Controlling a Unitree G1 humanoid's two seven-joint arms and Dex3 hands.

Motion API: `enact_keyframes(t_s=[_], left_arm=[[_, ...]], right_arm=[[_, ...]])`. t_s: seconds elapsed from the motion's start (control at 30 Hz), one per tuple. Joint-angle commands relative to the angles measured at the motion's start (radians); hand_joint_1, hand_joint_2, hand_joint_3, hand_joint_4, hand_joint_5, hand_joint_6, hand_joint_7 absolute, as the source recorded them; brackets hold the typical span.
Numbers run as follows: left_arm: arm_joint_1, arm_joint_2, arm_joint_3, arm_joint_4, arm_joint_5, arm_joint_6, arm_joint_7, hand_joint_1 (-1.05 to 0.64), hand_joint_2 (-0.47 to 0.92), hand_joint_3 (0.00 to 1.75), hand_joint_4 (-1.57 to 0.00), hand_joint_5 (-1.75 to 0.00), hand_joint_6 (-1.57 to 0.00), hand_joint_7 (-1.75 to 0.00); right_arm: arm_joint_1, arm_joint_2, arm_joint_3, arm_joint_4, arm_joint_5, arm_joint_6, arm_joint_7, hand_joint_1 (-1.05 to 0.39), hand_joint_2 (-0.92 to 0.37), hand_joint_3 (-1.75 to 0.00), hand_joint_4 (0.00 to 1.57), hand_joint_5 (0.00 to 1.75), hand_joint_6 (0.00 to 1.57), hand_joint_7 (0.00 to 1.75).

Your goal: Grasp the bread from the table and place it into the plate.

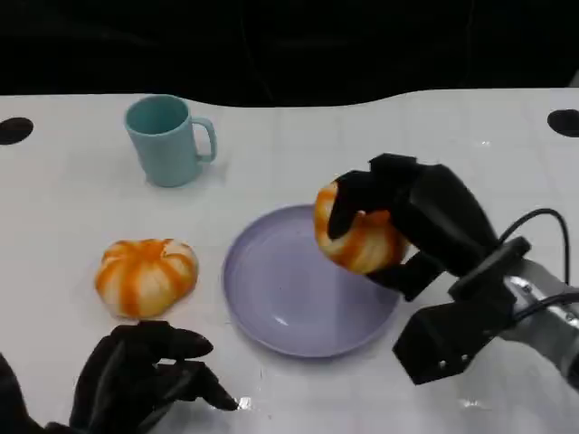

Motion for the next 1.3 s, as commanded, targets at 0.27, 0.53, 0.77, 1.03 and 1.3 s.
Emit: enact_keyframes(t_s=[0.27,0.53,0.77,1.03,1.3], left_arm=[[0.019,0.008,-0.003,-0.023,0.008,0.002,0.019,-0.95,0.66,0.00,-1.57,-0.43,-1.57,0.00],[0.025,0.007,-0.007,-0.032,0.006,0.002,0.022,-0.95,0.66,0.00,-1.57,-0.43,-1.56,0.00],[0.024,0.007,-0.007,-0.032,0.004,0.002,0.021,-0.94,0.67,0.00,-1.57,-0.43,-1.56,0.00],[0.022,0.008,-0.008,-0.028,0.007,-0.002,0.020,-0.96,0.67,0.00,-1.57,-0.43,-1.56,0.00],[0.022,0.009,-0.008,-0.032,0.004,0.004,0.021,-0.96,0.66,0.00,-1.57,-0.43,-1.57,0.00]], right_arm=[[-0.054,0.083,0.033,0.143,-0.049,-0.007,-0.047,0.00,-0.17,-1.47,1.04,1.75,0.81,1.75],[-0.071,0.083,0.037,0.184,-0.038,0.002,0.027,-0.08,-0.35,-1.16,0.93,1.52,0.94,0.96],[-0.061,0.046,0.043,0.122,-0.050,0.080,0.149,-0.27,-0.48,-0.74,0.59,0.85,0.72,0.31],[-0.009,-0.015,0.026,-0.052,-0.009,0.181,0.377,-0.63,-0.92,-0.16,0.22,0.27,0.38,0.00],[0.069,-0.052,-0.015,-0.232,0.075,0.245,0.543,-0.71,-0.92,-0.21,0.11,0.23,0.26,0.00]])
